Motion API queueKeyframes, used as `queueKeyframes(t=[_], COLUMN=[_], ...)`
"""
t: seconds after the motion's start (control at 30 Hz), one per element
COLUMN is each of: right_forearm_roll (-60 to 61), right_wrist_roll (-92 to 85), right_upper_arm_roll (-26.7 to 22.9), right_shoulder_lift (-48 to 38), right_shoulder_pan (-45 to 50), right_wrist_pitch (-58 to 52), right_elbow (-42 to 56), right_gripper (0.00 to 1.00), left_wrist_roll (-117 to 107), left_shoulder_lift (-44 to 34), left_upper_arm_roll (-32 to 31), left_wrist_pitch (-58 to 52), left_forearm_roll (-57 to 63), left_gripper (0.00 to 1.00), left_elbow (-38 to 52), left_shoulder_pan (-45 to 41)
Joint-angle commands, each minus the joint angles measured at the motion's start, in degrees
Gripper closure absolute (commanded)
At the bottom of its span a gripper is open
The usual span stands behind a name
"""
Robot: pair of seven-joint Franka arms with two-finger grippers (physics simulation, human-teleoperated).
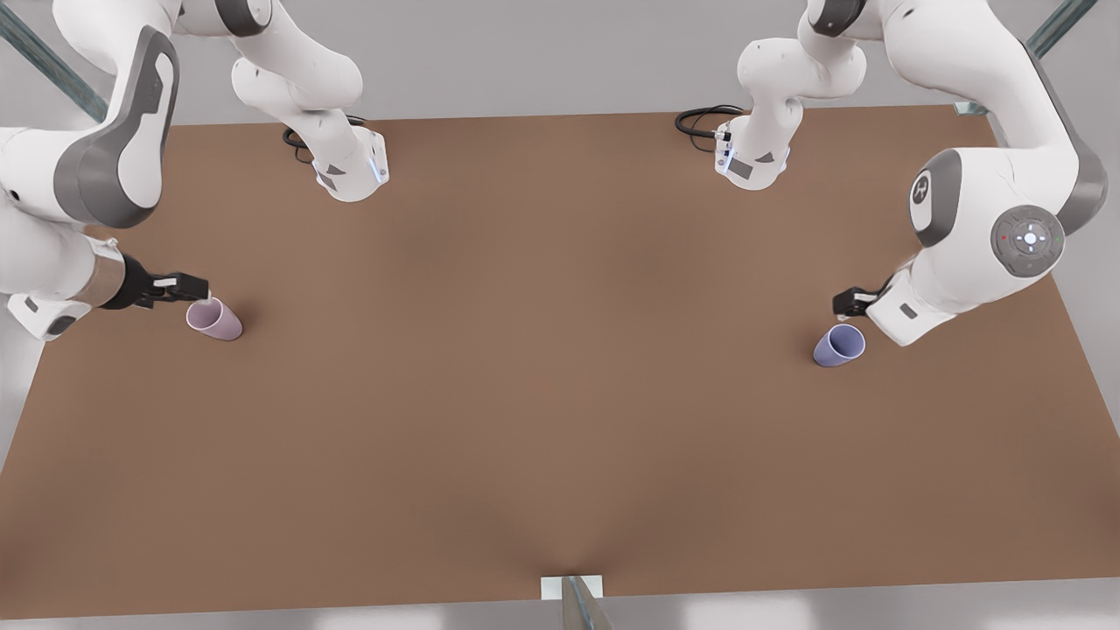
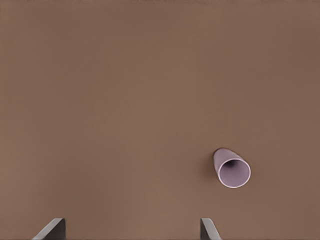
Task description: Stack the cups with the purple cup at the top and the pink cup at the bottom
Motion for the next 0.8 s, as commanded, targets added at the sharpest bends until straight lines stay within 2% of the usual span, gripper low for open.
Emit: queueKeyframes(t=[0.0, 0.07, 0.13, 0.17, 0.23, 0.33, 0.37, 0.47, 0.53, 0.57, 0.77], right_forearm_roll=[-0.3, -0.2, -0.4, -0.4, -0.4, -0.4, -0.2, 0.8, 0.8, 0.7, 0.7], right_wrist_roll=[-4.9, -5.1, -5.9, -8.8, -15.9, -22.6, -27.6, -36.7, -40.0, -42.2, -44.7], right_upper_arm_roll=[0.0, -0.2, -0.6, -2.5, -6.7, -7.0, -7.2, -10.6, -12.2, -12.7, -13.4], right_shoulder_lift=[-0.5, -0.8, -5.6, -5.9, -5.0, -6.0, -4.4, -3.2, -2.6, -1.8, 3.1], right_shoulder_pan=[-0.2, -0.2, -1.5, -1.9, -3.1, -8.7, -11.2, -13.4, -13.5, -13.4, -13.4], right_wrist_pitch=[14.5, 16.2, 25.7, 25.8, 25.8, 29.2, 34.1, 38.3, 39.1, 42.8, 47.3], right_elbow=[-3.1, -4.6, -14.6, -15.5, -17.1, -25.0, -26.9, -31.8, -32.8, -33.7, -34.1], right_gripper=[0.0, 0.0, 0.0, 0.0, 0.0, 0.0, 0.0, 0.0, 0.0, 0.0, 0.0], left_wrist_roll=[-0.1, 0.0, -0.1, -0.1, -0.1, -0.1, -0.1, -0.1, -0.2, -0.1, -0.2], left_shoulder_lift=[0.0, 0.0, 0.1, 0.1, 0.0, 0.1, 0.2, 0.3, 0.8, 0.9, 1.6], left_upper_arm_roll=[0.0, 0.0, 0.0, 0.0, 0.0, 0.1, 0.1, 0.1, 0.1, 0.1, 0.3], left_wrist_pitch=[5.2, 4.2, 4.3, 4.2, 4.2, 4.2, 4.3, 4.2, 4.3, 4.4, 4.5], left_forearm_roll=[0.7, 0.6, 0.6, 0.6, 0.6, 0.6, 0.6, 0.6, 0.6, 0.5, 0.5], left_gripper=[0.0, 0.0, 0.0, 0.0, 0.0, 0.0, 0.0, 0.0, 0.0, 0.0, 0.0], left_elbow=[0.0, -0.1, -0.3, -0.3, -0.3, -0.3, -0.3, -0.5, -0.5, -0.5, -0.5], left_shoulder_pan=[0.0, 0.0, 0.0, 0.0, 0.0, 0.0, 0.1, 0.1, 0.1, 0.1, 0.1])
